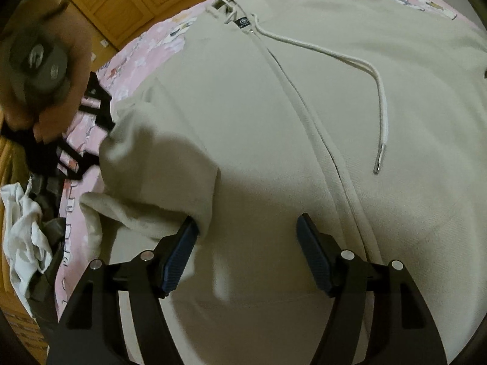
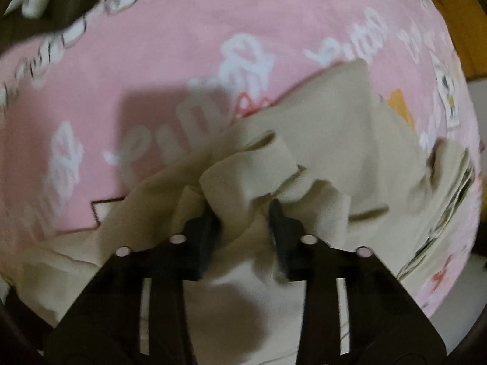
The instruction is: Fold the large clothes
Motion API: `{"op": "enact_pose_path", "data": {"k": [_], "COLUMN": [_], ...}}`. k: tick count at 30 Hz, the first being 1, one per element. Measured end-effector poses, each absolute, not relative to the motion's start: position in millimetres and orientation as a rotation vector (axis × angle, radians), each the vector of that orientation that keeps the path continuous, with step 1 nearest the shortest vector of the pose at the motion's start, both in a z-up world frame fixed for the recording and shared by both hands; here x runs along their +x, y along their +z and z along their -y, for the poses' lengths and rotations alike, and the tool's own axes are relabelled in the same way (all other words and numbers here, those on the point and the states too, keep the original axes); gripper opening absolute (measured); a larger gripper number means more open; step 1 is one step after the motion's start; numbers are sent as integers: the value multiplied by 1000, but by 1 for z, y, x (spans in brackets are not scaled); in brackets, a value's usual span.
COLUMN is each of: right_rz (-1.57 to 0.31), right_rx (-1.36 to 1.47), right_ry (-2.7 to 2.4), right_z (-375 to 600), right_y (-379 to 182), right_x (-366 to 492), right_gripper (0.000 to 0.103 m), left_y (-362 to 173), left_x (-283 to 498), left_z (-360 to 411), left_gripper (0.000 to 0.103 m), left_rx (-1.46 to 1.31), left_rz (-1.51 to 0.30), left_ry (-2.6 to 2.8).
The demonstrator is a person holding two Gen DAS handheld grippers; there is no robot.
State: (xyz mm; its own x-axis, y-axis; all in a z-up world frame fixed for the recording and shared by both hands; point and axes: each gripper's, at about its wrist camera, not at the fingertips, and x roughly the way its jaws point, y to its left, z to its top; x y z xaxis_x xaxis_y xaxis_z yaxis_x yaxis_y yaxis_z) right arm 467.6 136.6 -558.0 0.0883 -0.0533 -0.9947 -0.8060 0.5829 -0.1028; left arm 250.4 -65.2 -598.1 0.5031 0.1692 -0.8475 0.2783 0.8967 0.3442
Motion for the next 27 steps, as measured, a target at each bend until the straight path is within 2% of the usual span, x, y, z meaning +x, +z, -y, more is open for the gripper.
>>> {"op": "enact_pose_path", "data": {"k": [6,14,21,27], "right_rz": [-1378,-1162,-1132,-1143], "right_rx": [-529,-278,-89,8], "right_ry": [604,390,149,10], "right_z": [-71,66,198,260], "right_y": [-510,-431,-441,-467], "right_x": [501,464,411,373], "right_gripper": [23,17,14,10], "left_y": [-594,-563,-525,-498], "left_x": [237,225,255,305], "left_z": [57,32,5,0], "left_gripper": [69,68,70,74], "left_rx": [484,389,220,105], "left_rz": [-1048,-1076,-1199,-1263], "left_ry": [-76,-36,-32,-63]}}
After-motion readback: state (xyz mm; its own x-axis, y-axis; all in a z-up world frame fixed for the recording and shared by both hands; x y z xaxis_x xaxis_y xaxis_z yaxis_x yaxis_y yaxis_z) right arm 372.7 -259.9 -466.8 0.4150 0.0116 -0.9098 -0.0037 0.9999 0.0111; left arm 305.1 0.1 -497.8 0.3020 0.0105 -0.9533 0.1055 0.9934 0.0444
